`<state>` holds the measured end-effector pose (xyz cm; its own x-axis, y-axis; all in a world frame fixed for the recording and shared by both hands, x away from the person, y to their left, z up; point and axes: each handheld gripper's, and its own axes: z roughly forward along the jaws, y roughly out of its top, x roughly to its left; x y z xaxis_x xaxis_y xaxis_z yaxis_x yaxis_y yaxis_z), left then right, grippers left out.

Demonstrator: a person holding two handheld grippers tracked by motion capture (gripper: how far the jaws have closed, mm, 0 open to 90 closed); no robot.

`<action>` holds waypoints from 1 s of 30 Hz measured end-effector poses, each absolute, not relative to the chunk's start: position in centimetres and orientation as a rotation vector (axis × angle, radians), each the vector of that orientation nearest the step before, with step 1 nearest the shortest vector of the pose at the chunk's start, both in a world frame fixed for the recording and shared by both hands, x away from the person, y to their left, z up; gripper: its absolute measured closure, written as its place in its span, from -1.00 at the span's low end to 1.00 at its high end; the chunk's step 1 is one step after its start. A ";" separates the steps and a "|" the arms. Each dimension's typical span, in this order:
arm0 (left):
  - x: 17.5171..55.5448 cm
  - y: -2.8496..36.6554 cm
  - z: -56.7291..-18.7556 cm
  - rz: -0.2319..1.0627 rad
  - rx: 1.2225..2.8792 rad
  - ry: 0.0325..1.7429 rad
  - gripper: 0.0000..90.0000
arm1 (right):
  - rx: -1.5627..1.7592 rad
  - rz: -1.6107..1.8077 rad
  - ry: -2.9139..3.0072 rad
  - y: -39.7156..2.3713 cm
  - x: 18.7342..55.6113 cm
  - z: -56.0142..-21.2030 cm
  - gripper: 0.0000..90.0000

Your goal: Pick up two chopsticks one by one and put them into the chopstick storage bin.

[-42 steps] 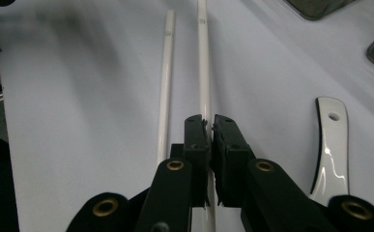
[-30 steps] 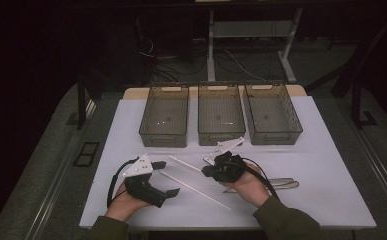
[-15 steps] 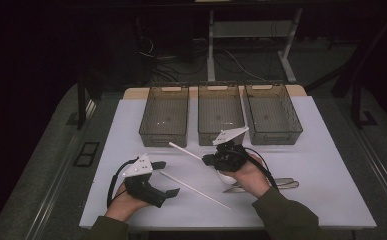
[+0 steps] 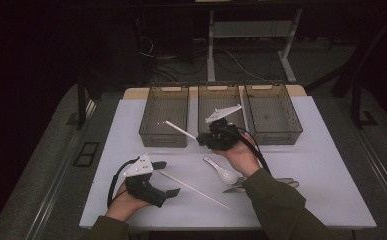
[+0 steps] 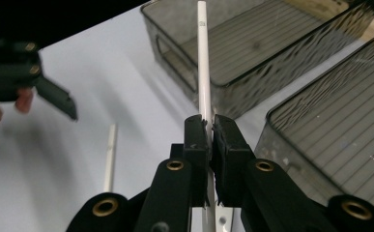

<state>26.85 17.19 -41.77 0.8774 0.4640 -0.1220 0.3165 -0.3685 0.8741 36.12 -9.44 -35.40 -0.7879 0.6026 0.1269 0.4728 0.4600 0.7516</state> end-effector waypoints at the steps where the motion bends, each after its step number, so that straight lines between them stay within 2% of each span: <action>1: 26.8 17.2 -41.8 0.174 1.985 0.570 -1.00 | 0.946 1.235 2.547 -9.4 36.1 -35.4 0.88; 17: 26.9 17.1 -41.8 0.172 1.986 0.558 -1.00 | 1.001 1.152 2.505 -5.2 41.5 -33.4 0.88; 30: 26.8 17.0 -41.7 0.160 1.973 0.557 -1.00 | 1.074 1.056 2.520 -1.2 45.5 -34.6 0.88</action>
